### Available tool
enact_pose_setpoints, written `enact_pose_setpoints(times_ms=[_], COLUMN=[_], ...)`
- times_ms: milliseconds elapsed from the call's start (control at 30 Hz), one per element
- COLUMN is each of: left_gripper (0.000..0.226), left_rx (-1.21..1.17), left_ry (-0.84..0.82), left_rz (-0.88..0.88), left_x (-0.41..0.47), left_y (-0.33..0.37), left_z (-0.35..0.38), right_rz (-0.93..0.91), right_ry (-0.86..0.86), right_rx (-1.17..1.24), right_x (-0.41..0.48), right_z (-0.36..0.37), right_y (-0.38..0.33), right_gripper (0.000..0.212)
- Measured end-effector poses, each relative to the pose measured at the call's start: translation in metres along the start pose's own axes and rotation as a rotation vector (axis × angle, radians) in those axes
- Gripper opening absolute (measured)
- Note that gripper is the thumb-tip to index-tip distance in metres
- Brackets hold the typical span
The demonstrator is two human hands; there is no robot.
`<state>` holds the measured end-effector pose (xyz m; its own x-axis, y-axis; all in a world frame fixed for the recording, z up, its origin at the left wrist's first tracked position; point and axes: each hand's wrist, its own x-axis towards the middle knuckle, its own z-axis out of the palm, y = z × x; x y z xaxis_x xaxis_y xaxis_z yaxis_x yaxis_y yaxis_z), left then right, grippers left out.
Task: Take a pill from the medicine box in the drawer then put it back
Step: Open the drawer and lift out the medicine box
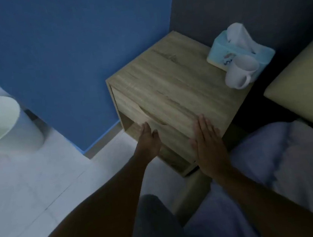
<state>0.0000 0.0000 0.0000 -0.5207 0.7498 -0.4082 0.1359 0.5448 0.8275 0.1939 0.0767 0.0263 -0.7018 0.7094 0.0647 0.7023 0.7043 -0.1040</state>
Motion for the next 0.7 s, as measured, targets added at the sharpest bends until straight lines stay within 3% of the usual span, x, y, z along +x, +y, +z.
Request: enact_pose_setpoints(times_ms=[100, 400, 700], left_gripper=[0.066, 0.073, 0.092], left_rx=[-0.056, -0.254, -0.327], left_ry=[0.104, 0.211, 0.138], left_rz=[0.032, 0.149, 0.112], left_x=[0.017, 0.042, 0.040], left_y=[0.001, 0.011, 0.018], left_z=[0.004, 0.018, 0.022], right_rz=[0.046, 0.034, 0.048], right_ry=[0.068, 0.158, 0.152], right_rx=[-0.004, -0.045, -0.050], right_x=[0.003, 0.004, 0.005], right_z=[0.005, 0.021, 0.021], right_y=[-0.001, 0.005, 0.003], right_gripper=[0.061, 0.058, 0.059])
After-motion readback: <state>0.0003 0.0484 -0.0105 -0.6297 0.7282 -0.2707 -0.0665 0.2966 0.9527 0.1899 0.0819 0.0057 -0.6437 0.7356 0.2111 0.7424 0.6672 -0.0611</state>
